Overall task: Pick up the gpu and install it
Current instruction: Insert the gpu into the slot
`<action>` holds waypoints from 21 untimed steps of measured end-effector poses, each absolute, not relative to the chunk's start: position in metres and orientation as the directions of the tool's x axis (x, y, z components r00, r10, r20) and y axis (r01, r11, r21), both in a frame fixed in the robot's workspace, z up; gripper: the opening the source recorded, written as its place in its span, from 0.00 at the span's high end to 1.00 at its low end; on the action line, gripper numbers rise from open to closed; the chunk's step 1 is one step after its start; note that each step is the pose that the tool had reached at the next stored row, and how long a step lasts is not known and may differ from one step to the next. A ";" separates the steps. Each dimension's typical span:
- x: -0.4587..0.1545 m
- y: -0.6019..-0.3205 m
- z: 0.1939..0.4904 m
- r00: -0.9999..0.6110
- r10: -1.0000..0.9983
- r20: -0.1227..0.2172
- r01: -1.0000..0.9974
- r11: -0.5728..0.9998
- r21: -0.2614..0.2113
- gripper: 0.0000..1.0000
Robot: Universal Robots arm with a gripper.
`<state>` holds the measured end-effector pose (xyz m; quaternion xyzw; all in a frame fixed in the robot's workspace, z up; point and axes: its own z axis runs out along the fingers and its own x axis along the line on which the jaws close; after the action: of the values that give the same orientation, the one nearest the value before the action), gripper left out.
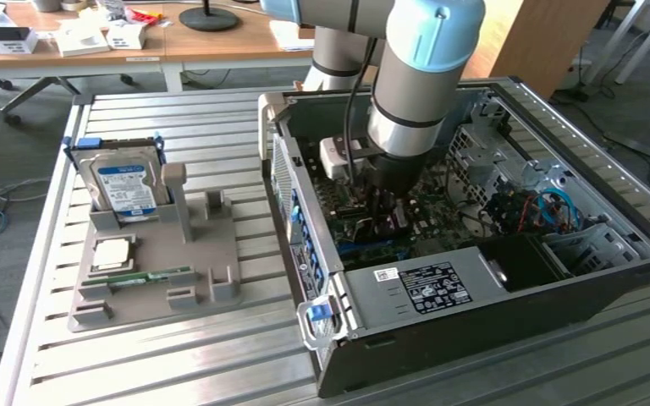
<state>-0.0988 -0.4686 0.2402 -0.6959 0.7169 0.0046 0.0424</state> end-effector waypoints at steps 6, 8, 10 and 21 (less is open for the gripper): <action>-0.099 -0.469 0.251 -0.028 -0.997 -0.067 -0.998 0.032 -0.053 0.67; -0.099 -0.469 0.256 -0.028 -0.997 -0.067 -0.998 0.032 -0.053 0.67; -0.099 -0.469 0.262 -0.028 -0.997 -0.067 -0.998 0.032 -0.053 0.67; -0.099 -0.469 0.292 -0.028 -0.997 -0.067 -0.998 0.032 -0.053 0.67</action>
<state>-0.0988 -0.4685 0.2920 -0.6959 0.7169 0.0046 0.0425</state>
